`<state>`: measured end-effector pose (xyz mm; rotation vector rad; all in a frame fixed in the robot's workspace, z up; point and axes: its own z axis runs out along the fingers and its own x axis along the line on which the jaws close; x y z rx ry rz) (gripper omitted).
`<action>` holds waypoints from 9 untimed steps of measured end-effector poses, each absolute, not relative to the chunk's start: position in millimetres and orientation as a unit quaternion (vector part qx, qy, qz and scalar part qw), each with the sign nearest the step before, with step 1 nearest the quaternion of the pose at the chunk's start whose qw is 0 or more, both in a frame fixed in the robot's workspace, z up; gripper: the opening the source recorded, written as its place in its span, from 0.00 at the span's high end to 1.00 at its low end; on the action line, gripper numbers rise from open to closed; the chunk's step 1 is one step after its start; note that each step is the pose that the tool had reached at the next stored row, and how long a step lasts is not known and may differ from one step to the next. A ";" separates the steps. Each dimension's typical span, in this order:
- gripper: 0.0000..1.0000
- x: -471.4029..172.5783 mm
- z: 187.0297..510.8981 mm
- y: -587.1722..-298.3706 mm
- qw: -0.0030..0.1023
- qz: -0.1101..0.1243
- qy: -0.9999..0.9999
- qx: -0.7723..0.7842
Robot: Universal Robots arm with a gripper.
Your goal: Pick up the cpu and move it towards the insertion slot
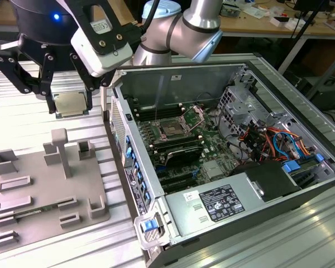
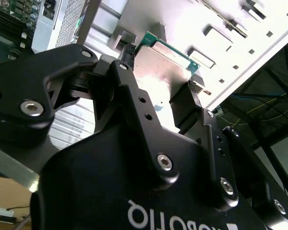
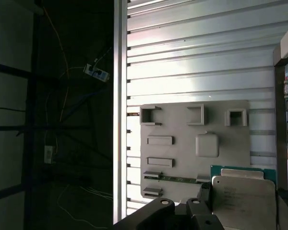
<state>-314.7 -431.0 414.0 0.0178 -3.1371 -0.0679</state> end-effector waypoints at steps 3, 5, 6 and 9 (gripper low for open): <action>0.45 -312.0 414.0 -431.0 0.002 -0.022 -1.000 0.006; 0.45 -310.5 414.1 -431.0 0.002 -0.022 -1.000 0.006; 0.45 -309.7 414.0 -431.0 0.002 -0.022 -1.000 0.006; 0.45 -307.5 414.0 -431.0 0.002 -0.022 -1.000 0.006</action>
